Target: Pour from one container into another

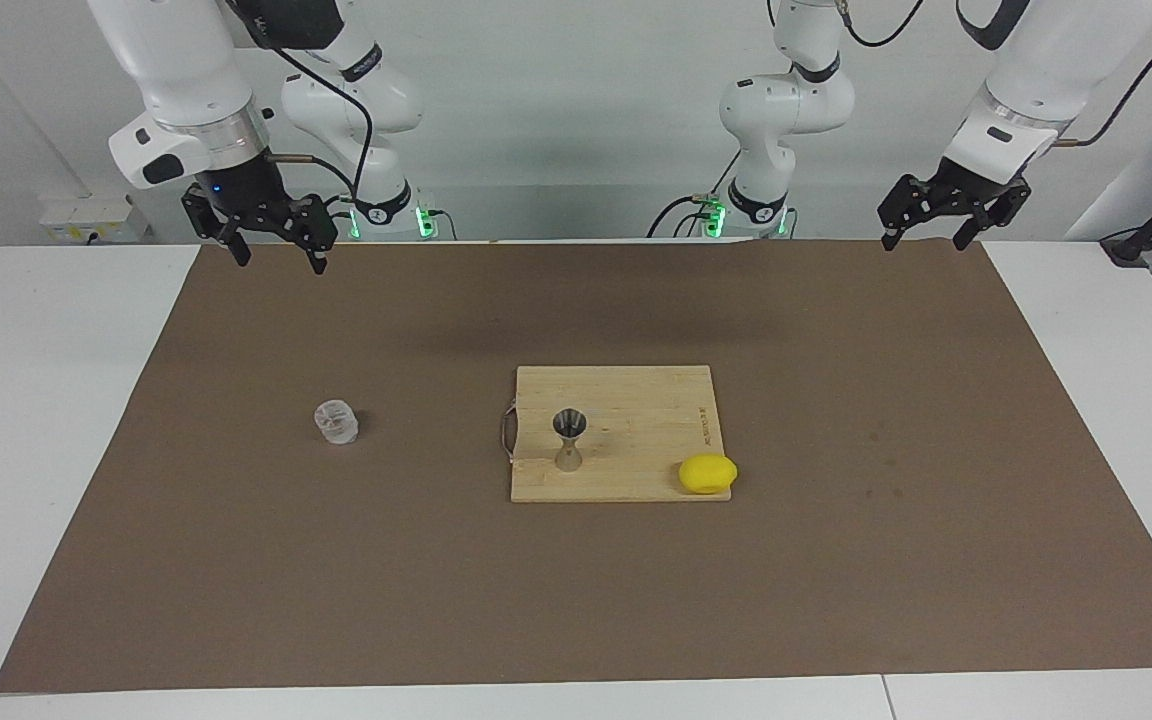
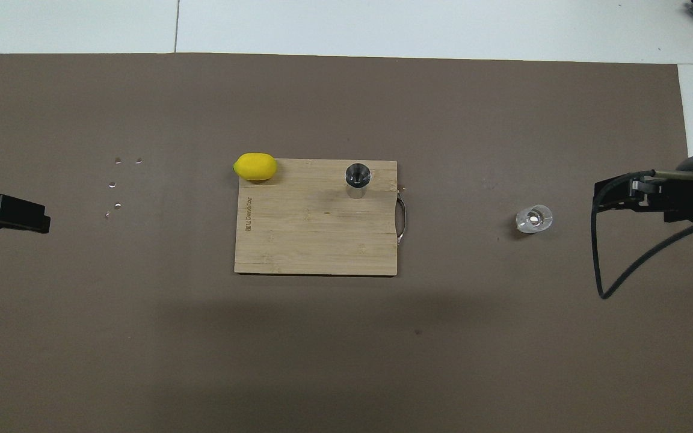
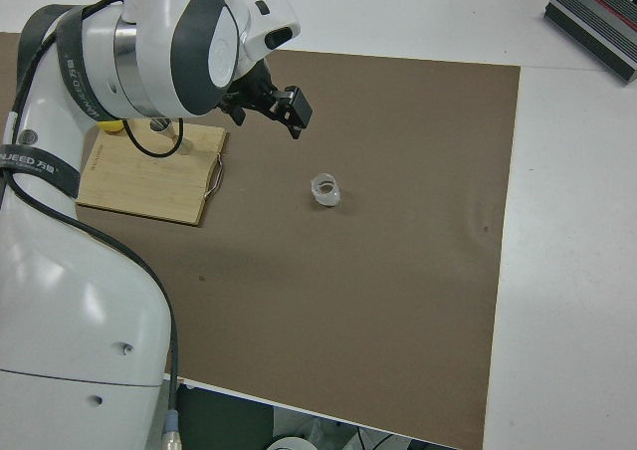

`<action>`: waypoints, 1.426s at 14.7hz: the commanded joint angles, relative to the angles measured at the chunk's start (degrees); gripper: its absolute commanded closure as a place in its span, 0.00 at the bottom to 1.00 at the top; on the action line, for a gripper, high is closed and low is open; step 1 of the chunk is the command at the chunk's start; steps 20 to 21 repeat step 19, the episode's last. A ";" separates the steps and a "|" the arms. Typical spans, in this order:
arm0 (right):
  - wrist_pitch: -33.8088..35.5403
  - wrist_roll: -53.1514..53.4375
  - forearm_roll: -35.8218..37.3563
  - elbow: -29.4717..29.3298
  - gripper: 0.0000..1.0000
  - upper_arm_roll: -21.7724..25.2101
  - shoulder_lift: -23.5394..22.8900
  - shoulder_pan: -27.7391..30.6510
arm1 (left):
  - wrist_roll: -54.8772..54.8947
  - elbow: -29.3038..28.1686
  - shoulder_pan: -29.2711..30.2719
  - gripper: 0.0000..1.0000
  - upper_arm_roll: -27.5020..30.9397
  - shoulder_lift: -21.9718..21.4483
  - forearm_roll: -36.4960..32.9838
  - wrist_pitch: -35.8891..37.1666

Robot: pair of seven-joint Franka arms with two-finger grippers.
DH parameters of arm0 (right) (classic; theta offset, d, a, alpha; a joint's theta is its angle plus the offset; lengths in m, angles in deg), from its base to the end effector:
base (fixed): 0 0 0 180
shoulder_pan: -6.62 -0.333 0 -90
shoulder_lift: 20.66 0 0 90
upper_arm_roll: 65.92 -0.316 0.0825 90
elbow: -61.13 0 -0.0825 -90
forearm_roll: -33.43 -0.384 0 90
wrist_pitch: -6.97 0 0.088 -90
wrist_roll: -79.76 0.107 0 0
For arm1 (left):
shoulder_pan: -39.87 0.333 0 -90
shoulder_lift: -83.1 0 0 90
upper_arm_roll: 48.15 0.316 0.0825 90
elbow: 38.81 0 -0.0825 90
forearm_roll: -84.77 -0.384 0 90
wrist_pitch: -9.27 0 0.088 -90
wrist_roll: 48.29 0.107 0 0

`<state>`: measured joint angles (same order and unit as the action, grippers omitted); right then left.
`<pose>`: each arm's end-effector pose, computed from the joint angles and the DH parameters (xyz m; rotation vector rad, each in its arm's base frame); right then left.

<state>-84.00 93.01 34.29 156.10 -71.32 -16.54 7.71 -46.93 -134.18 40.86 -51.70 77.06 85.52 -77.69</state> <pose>0.5316 0.0403 0.6239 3.1108 -0.2432 0.0079 0.5147 -0.0262 0.6323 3.1329 -0.1071 -0.0653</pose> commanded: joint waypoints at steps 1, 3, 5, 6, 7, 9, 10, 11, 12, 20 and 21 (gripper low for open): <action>0.61 -1.38 0.20 0.49 0.00 -0.23 0.63 0.49 | 0.05 -0.17 -0.46 0.00 0.48 -0.47 -0.40 0.74; 0.96 -1.38 0.11 0.93 0.00 -0.23 0.80 0.49 | 0.05 -0.17 -0.46 0.00 0.48 -0.47 -0.40 0.74; 0.79 -1.47 0.11 1.71 0.00 -0.23 1.15 0.49 | 0.05 -0.17 -0.46 0.00 0.48 -0.47 -0.40 0.83; 0.44 -1.47 0.11 1.72 0.00 -0.23 1.15 0.58 | 0.05 -0.17 -0.46 0.00 0.48 -0.47 -0.40 0.74; 0.18 -1.56 0.02 1.28 0.00 -0.23 0.72 0.67 | 0.05 -0.17 -0.46 0.00 0.48 -0.47 -0.40 0.74; 0.35 -2.61 0.19 0.14 0.01 -0.14 -0.07 0.93 | 0.05 -0.17 -0.46 0.00 0.48 -0.47 -0.31 0.74; 0.96 -2.61 0.20 -1.43 0.02 -0.14 -0.86 1.10 | 0.05 -0.17 -0.46 0.00 0.48 -0.47 -0.40 0.83; 1.75 -2.61 0.11 -3.19 0.02 -0.14 -2.00 1.28 | 0.05 -0.17 -0.46 0.00 0.48 -0.47 -0.40 0.74; 2.10 -2.61 0.11 -4.42 0.02 -0.14 -2.79 1.28 | 0.05 -0.17 -0.46 0.00 0.48 -0.47 -0.40 0.74; 2.19 -2.61 -0.16 -3.91 0.02 -0.14 -2.89 1.11 | 0.05 -0.17 -0.46 0.00 0.48 -0.47 -0.31 0.74; 2.19 -2.61 -0.16 -3.91 0.02 -0.14 -2.89 1.11 | 0.05 -0.17 -0.46 0.00 0.48 -0.47 -0.31 0.74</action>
